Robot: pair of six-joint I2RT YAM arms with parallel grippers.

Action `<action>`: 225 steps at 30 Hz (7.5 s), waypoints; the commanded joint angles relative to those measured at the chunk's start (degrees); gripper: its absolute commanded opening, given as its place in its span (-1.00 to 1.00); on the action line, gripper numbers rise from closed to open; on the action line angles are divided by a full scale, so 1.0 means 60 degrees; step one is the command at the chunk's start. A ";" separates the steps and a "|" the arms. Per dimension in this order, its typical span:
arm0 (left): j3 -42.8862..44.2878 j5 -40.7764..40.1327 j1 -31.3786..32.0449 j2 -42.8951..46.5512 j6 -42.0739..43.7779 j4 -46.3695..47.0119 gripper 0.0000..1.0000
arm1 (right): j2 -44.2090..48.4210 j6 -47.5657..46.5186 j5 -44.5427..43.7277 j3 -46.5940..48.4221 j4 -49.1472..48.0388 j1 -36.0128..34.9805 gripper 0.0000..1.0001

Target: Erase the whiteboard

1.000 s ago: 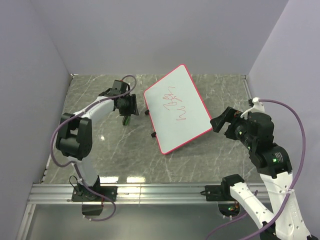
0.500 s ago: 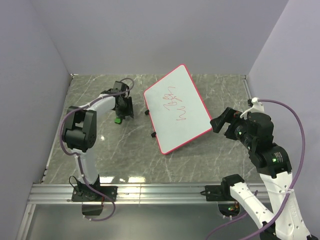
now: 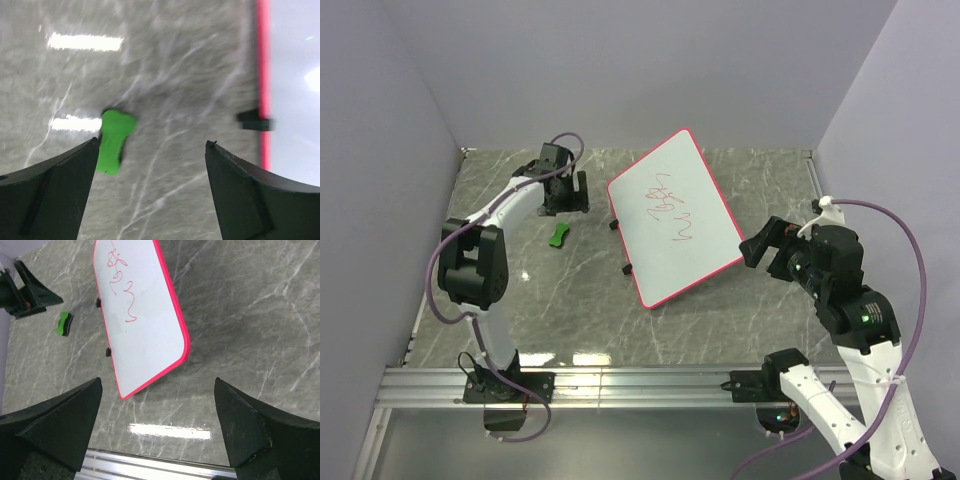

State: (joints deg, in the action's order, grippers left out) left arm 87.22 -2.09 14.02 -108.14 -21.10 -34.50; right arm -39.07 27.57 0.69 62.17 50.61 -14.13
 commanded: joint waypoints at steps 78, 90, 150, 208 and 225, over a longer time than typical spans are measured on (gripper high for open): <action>0.1486 0.0889 0.0737 -0.0595 0.0149 -0.0182 -0.99 | -0.6509 -0.1006 0.1596 0.3185 -0.2266 0.0846 0.99; 0.1548 0.3026 0.2626 -0.0053 -0.0877 0.0886 -0.99 | -0.9454 -0.0992 0.3122 0.4638 -0.2663 0.1037 0.72; 0.0872 0.4199 0.4840 -0.0361 -0.1932 0.2381 -0.99 | -0.8737 -0.1036 0.3650 0.2529 -0.3118 0.0700 -1.00; 0.2092 0.4243 0.2807 -0.3173 -0.1214 0.1794 -0.99 | -0.8869 -0.1226 0.3386 0.2323 -0.2766 0.0187 -1.00; 0.2073 0.5268 0.3111 -0.2778 -0.0907 0.1767 -0.99 | -0.9250 -0.1168 0.3518 0.2602 -0.2766 0.0172 -1.00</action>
State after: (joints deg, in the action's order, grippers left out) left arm 97.58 24.05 24.12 -123.44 -27.66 -21.08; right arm -91.85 24.64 22.04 78.30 27.22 -9.34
